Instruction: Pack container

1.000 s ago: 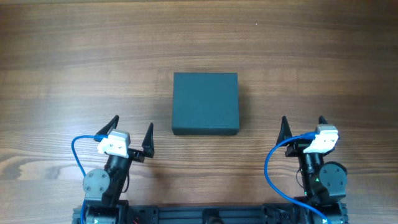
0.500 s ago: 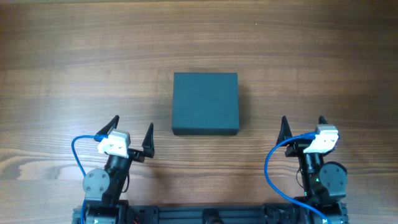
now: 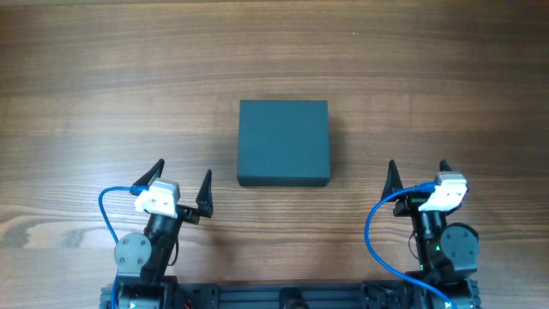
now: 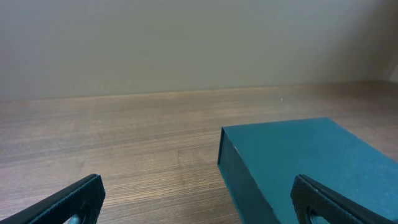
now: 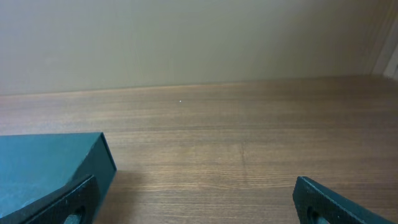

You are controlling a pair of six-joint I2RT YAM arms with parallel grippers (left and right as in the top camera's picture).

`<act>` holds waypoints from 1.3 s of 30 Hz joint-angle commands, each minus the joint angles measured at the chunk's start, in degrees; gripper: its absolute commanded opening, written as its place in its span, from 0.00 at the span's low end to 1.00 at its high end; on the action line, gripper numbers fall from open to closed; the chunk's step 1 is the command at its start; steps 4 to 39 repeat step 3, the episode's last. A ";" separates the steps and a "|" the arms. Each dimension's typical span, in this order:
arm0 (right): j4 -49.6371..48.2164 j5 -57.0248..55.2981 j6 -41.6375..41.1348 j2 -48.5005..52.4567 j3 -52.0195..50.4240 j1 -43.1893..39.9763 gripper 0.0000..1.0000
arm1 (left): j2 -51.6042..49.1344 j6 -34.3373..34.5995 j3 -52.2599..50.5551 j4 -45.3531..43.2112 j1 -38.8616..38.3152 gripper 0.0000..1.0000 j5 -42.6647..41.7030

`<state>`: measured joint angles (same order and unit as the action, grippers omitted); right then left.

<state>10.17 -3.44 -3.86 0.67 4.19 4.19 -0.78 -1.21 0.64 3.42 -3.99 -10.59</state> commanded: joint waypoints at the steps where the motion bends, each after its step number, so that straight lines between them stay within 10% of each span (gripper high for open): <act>1: -0.33 0.09 -1.01 -0.52 0.20 -0.24 1.00 | 0.46 0.35 -0.33 0.02 0.42 1.00 -1.16; 39: -0.33 0.09 -1.03 -0.52 0.20 -0.24 1.00 | 0.46 0.35 -0.33 0.00 0.42 1.00 -1.14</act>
